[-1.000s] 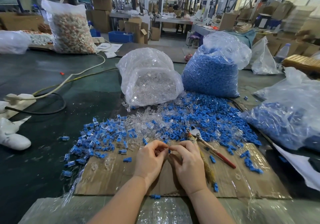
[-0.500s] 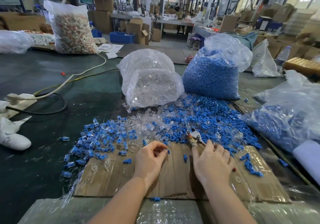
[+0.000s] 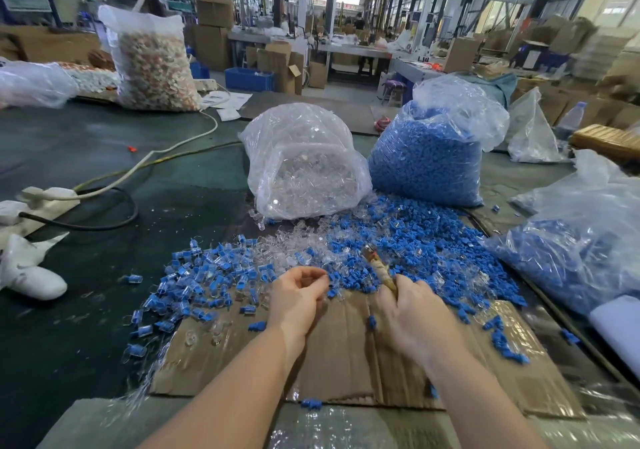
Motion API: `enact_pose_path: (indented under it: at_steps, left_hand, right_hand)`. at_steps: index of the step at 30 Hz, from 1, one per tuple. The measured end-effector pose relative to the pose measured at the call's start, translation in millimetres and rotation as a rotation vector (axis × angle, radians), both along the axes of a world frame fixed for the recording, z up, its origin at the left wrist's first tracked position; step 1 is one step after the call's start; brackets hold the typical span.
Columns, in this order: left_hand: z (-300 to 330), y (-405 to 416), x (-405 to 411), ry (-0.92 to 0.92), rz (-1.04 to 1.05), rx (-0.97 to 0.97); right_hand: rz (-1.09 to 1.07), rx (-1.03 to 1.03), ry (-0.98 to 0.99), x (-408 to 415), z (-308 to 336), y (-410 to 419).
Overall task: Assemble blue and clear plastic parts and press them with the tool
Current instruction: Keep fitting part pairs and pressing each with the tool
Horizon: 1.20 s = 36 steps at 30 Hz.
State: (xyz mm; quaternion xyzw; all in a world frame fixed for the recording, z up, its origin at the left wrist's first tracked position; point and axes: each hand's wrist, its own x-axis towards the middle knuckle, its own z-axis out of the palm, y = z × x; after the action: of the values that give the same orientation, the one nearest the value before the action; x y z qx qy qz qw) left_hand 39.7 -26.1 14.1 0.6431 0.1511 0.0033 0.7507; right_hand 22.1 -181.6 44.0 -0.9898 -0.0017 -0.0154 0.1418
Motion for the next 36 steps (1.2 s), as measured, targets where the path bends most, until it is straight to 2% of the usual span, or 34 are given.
enact_pose_path:
  at_steps: [2, 5, 12, 21, 31, 34, 36]
  left_hand:
    - [5, -1, 5, 0.022, 0.006, -0.075]
    - [11, 0, 13, 0.031, 0.026, -0.052]
    - [17, 9, 19, 0.087, 0.044, -0.021]
    - [22, 12, 19, 0.118, 0.075, 0.009]
    - [28, 6, 17, 0.098, 0.103, 0.026]
    - [26, 5, 16, 0.093, 0.113, 0.025]
    - [25, 4, 15, 0.098, 0.123, -0.005]
  right_hand:
    - [0.037, 0.268, 0.131, 1, 13, 6]
    - [0.052, 0.568, 0.331, -2, 25, 10]
    - [0.038, 0.743, 0.574, -3, 33, 15]
    - [0.103, 0.686, 0.661, -3, 31, 14]
    - [0.108, 0.572, 0.455, -5, 24, 21]
    - [0.105, 0.556, 0.462, -4, 22, 22]
    - [0.089, 0.634, 0.511, -5, 21, 20]
